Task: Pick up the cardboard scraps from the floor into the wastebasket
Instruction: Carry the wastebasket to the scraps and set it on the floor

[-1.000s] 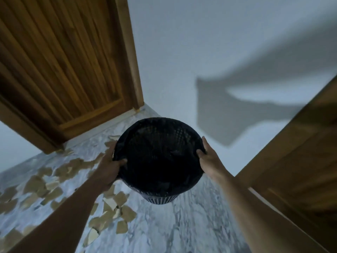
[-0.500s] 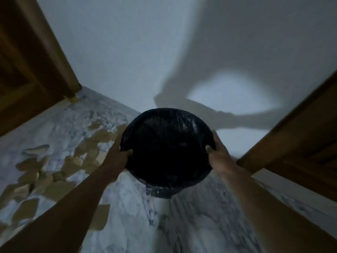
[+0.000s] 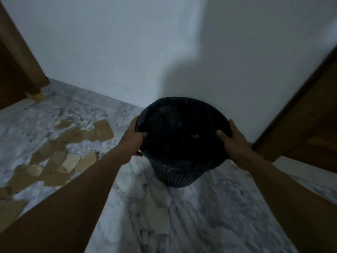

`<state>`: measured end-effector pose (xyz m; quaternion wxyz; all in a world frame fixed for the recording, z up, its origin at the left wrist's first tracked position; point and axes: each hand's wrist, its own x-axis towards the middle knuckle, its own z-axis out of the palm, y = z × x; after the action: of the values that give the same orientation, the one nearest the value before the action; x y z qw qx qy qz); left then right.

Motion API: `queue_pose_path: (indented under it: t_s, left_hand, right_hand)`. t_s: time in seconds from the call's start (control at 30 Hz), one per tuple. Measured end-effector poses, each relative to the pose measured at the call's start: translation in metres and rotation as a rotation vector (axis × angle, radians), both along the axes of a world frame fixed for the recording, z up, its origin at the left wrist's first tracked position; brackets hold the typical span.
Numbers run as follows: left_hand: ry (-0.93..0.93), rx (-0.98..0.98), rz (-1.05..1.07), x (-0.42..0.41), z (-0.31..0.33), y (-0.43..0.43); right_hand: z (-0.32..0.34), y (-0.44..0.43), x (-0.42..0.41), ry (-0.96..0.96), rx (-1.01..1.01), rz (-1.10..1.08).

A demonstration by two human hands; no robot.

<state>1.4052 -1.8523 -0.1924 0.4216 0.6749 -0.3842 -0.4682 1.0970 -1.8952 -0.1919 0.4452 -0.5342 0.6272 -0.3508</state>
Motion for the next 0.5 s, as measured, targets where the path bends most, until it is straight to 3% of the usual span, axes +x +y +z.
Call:
queue_pose_path:
  t_s: [0.23,0.37,0.5]
  left_hand:
    - [0.151,-0.053,-0.015,-0.004,-0.006,-0.015]
    - [0.140,0.004,0.011,0.012,0.004,0.006]
    - [0.062,-0.013,0.148,0.069,0.003,0.039]
  right_hand:
    - [0.016,-0.004,-0.001,0.264,-0.011,0.053]
    - [0.029,0.001,0.019,0.511,-0.118,-0.073]
    - [0.062,0.018,0.087,0.508,-0.315,-0.019]
